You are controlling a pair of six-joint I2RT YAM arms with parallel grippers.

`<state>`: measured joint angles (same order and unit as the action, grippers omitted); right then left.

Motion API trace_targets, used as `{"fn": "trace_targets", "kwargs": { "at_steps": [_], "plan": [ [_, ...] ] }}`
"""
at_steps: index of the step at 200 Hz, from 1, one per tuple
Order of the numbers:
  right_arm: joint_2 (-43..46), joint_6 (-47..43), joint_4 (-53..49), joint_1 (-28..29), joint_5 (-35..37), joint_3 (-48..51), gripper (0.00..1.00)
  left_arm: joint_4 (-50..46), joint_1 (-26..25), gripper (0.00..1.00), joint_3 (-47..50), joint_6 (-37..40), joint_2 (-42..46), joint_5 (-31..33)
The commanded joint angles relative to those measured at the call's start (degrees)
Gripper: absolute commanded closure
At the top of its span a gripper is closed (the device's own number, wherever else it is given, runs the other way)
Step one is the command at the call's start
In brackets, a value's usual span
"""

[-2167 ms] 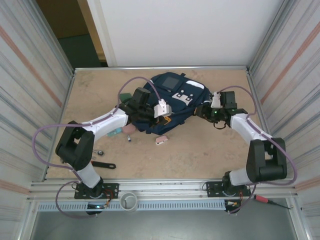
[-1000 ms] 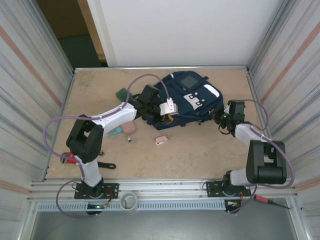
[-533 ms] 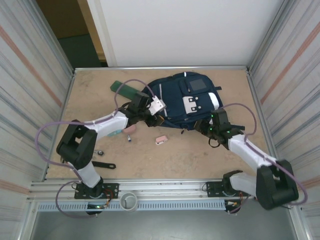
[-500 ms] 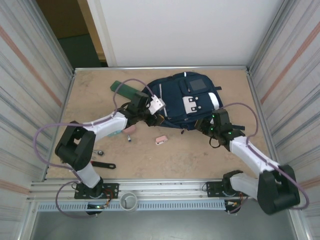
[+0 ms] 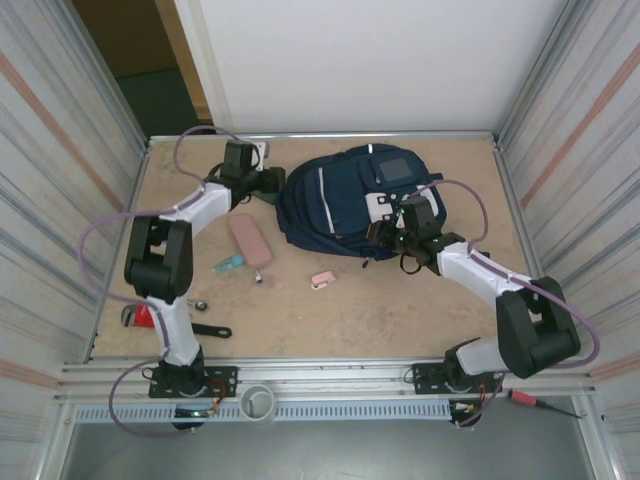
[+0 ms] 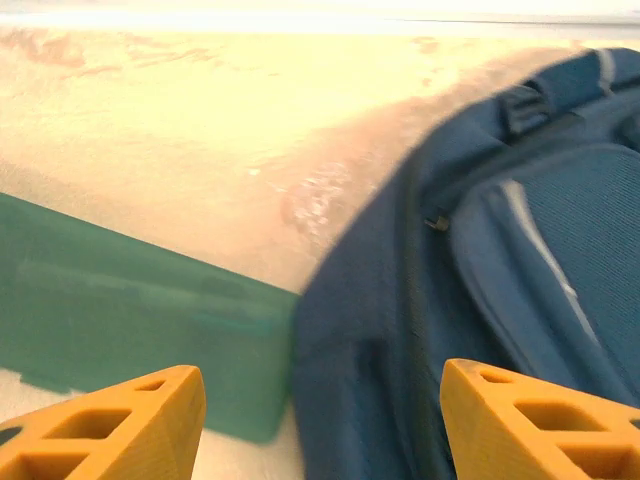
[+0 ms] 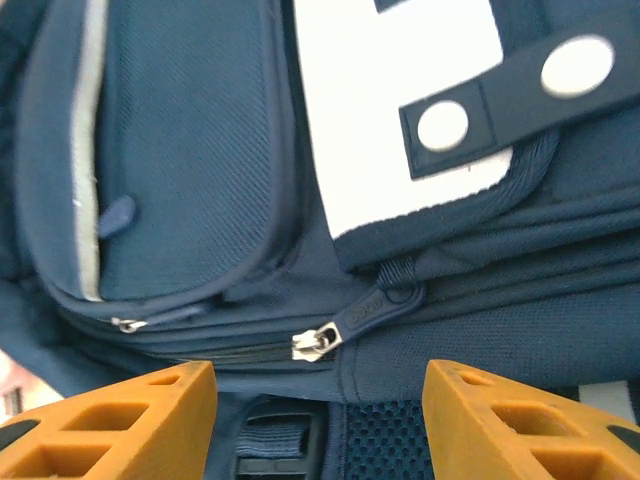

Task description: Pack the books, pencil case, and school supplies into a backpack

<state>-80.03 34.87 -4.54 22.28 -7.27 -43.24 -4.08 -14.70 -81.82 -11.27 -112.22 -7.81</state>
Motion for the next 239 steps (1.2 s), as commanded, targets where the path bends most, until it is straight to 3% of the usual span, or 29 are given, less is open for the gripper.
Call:
{"fn": "trace_targets", "kwargs": {
  "at_steps": [1, 27, 47, 108, 140, 158, 194, 216, 239],
  "plan": [
    [-1.18, -1.29, 0.34, 0.13, -1.10, -1.58, 0.44, -8.15, 1.90, 0.37, -8.51, -5.85, -6.86, -1.38],
    [-0.01, -1.89, -1.41, -0.04, 0.26, -0.89, 0.43, -15.39, 4.18, 0.39, -18.28, -7.39, -15.64, -4.69],
    [1.67, -2.51, -3.02, -0.72, 1.74, -0.22, 0.42, -17.17, 5.52, 0.39, -18.23, -8.71, -17.12, -5.83],
    [4.30, -3.23, -5.64, -3.78, 1.69, 0.53, 0.40, -2.07, 12.95, 0.41, 11.34, -17.26, -1.72, -7.49],
    [4.60, -3.58, -6.14, -3.72, 1.20, 0.21, 0.39, 0.68, 13.68, 0.41, 20.26, -17.12, 9.95, -7.06],
    [4.77, -4.15, -6.46, -3.19, 2.24, 0.17, 0.39, -0.17, 9.75, 0.40, 22.03, -15.18, 16.88, -2.66],
    [2.43, -1.80, -6.71, -4.11, 3.30, 1.10, 0.42, -2.76, -6.62, 0.36, 21.43, -9.75, 23.79, 10.10],
    [-0.19, 1.84, -1.76, -7.48, -3.94, 4.17, 0.59, -3.32, -17.20, 0.37, 18.21, -7.05, 21.88, 12.97],
    [-2.73, 5.06, 3.55, -8.49, -10.15, 7.36, 0.76, -5.94, -25.72, 0.44, 11.81, -3.34, 16.49, 11.12]
  ]
}}
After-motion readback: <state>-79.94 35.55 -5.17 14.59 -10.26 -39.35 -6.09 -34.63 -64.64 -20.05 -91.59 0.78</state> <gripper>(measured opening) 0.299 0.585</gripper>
